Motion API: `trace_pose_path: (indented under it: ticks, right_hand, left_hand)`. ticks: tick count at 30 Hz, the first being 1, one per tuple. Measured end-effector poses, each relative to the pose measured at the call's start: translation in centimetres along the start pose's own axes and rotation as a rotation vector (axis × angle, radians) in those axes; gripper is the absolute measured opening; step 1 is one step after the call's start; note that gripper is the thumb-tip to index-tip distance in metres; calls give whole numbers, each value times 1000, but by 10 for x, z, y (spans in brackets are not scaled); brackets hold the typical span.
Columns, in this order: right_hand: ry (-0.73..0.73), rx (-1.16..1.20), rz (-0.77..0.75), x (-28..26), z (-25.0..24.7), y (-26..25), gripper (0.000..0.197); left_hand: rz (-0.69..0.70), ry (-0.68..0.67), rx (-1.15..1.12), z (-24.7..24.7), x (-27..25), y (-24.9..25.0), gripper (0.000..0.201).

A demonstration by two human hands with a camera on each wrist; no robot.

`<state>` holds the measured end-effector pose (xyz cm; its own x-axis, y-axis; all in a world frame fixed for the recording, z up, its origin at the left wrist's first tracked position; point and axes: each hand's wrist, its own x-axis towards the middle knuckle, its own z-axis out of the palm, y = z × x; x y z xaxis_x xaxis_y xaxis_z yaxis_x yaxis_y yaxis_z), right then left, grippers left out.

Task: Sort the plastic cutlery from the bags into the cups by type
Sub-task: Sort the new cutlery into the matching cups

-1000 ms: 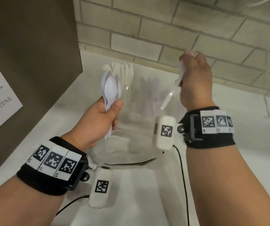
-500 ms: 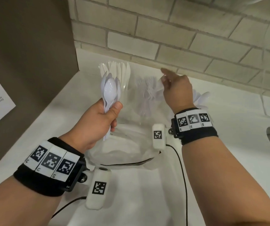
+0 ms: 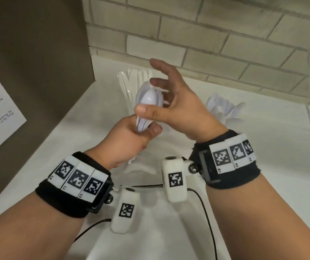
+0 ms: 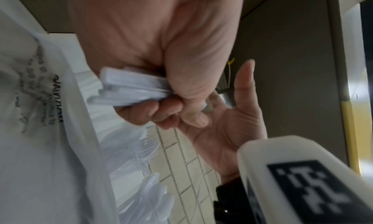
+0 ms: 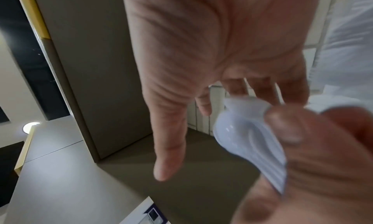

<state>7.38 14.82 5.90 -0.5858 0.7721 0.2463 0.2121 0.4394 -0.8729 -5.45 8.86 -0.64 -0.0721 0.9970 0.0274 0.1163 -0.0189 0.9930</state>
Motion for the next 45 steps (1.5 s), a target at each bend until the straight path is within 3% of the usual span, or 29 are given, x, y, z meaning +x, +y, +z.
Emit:
trace_pose_path:
  ticks: [2,6,9,12,15,17,21,25,28,32,35,38,41,45]
  right_hand:
    - [-59,54,22,0,6,4,84]
    - [-24,213,40,-8,14,9,57]
    - [-12,286,34,-15,17,5,38]
    - [23,225,64,-20,14,5,31]
    - [112,150,40,-26,-7,2,29]
    - [237,95,-27,-29,-34,-4,28]
    - [567,-239,-174,-26,-93,-11,34]
    - [725,-513,-190,-15,-125,13,41]
    - [748,-548,-116,-11,-129,43,37]
    - [735,-493,70,-12,-124,81,27]
    - [645,-549,323,-15,-118,101,21]
    - [485,-752,520,-16,-112,116,34]
    - [397,-828,546,-15,-109,124,47]
    - [471,-823,463,-19,-106,114,50]
  left_hand:
    - [5,-31,60,2,1,1,27]
    - [-66,-21,91,5,1,2,40]
    - [-88,-15,68,14,0,4,21]
    - [-86,-70,39,20,1,2,25]
    - [-119,-147,123,18,3,-3,85]
    - [-108,-168,239,16,0,0,100]
    - [34,-332,657,14,-8,4,64]
    - [46,-550,1048,19,-9,-7,65]
    - [51,-548,1138,21,-8,-10,67]
    - [66,-530,1138,21,-3,-12,51]
    - [67,-498,1090,21,-1,-15,38]
    - [70,-464,1074,22,1,-17,35]
    - [59,-462,1096,21,0,-18,40]
    - [-10,-542,1297,14,-2,-18,69]
